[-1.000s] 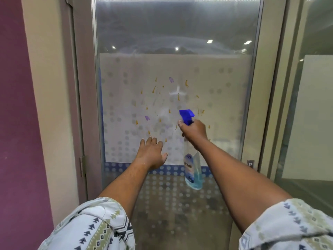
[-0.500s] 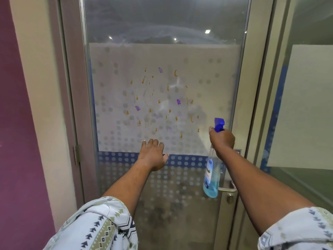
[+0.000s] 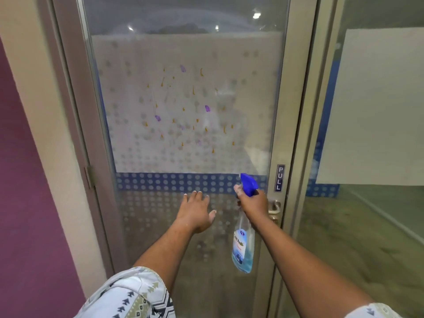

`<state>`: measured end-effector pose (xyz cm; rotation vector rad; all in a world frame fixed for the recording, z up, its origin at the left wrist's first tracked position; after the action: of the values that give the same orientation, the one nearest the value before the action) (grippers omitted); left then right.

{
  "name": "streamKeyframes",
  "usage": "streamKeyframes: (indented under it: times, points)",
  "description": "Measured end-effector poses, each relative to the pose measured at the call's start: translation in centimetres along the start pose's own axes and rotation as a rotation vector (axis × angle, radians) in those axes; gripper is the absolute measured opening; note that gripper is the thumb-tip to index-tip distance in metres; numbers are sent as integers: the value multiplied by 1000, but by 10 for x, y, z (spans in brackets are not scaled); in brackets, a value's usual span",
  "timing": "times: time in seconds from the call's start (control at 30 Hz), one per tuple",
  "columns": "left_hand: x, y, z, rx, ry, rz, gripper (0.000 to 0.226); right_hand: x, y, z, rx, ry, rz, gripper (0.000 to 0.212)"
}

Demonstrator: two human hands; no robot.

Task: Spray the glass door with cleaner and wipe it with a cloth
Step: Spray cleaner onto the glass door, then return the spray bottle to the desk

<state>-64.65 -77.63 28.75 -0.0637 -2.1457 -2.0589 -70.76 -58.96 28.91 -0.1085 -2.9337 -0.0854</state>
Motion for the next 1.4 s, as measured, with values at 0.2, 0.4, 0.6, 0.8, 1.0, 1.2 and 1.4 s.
streamKeyframes:
  times: [0.2,0.4,0.6,0.8,1.0,1.2,1.4]
  points:
    - [-37,-23,60,-30,-124,-50,71,-65,42,49,-1,-99,56,17]
    - [-100,-38,132,-131,-308,-103,69,-143,99,71,-52,-140,175,13]
    - [-180,-60,211,-303,-489,-227,62,-218,163,88,-100,-210,282,21]
    - [-255,-81,288,-513,-524,-441,57,-284,243,92,-144,-271,412,34]
    - [-319,-84,384,-732,-555,-533,44,-354,342,92,-136,-330,577,35]
    - [-393,-80,499,-700,-693,-533,29,-436,460,92,-175,-371,709,34]
    - [-476,-86,600,-731,-767,-599,27,-527,571,88,-396,-370,645,34]
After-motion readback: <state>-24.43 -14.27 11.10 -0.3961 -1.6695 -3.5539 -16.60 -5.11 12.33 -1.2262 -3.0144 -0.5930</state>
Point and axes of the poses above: each hand's wrist, its own x-axis towards the middle knuckle, its own y-axis out of the back of the hand, z = x × y, the point moved 8 cm from there along x, towards the middle knuckle, and after that the axes turned 1 degree about y, right-handed, at the moved point
